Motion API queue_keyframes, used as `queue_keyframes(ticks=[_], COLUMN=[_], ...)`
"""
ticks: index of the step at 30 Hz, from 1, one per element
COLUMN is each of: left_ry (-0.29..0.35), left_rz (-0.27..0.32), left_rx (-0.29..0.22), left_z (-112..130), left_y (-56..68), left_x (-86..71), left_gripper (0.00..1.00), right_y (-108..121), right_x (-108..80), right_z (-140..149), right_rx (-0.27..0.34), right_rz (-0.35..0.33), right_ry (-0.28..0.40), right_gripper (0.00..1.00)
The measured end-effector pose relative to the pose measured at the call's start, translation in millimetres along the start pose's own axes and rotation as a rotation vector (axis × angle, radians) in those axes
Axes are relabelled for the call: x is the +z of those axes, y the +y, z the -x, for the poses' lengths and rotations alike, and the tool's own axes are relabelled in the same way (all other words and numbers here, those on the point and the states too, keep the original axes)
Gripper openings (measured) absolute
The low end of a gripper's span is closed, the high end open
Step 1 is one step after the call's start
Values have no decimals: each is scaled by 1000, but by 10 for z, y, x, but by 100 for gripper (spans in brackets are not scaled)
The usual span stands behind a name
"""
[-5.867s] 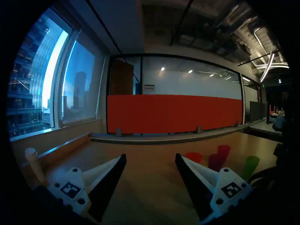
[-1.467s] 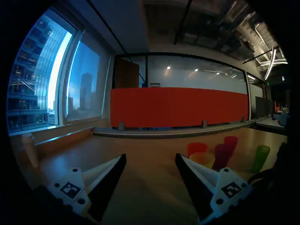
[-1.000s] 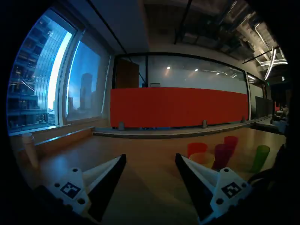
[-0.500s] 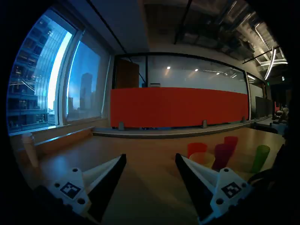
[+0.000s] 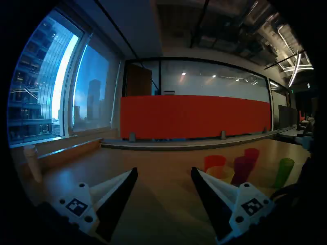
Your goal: Pour water
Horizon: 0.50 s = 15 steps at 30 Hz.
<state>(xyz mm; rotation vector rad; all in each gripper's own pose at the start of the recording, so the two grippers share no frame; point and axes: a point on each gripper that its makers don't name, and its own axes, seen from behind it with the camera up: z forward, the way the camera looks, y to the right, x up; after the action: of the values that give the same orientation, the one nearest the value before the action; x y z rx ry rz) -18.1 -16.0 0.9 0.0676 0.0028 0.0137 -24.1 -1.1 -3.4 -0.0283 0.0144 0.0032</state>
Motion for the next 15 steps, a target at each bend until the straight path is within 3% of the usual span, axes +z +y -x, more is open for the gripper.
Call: queue_keyframes(ticks=[15], left_ry=[0], left_rz=[0], left_rx=[0], left_z=[9], left_y=[-1], left_x=[4], left_gripper=[97], right_y=[25], right_x=[20], right_z=[25], right_rx=[1], right_rz=[7], right_ry=[-2], right_gripper=[100])
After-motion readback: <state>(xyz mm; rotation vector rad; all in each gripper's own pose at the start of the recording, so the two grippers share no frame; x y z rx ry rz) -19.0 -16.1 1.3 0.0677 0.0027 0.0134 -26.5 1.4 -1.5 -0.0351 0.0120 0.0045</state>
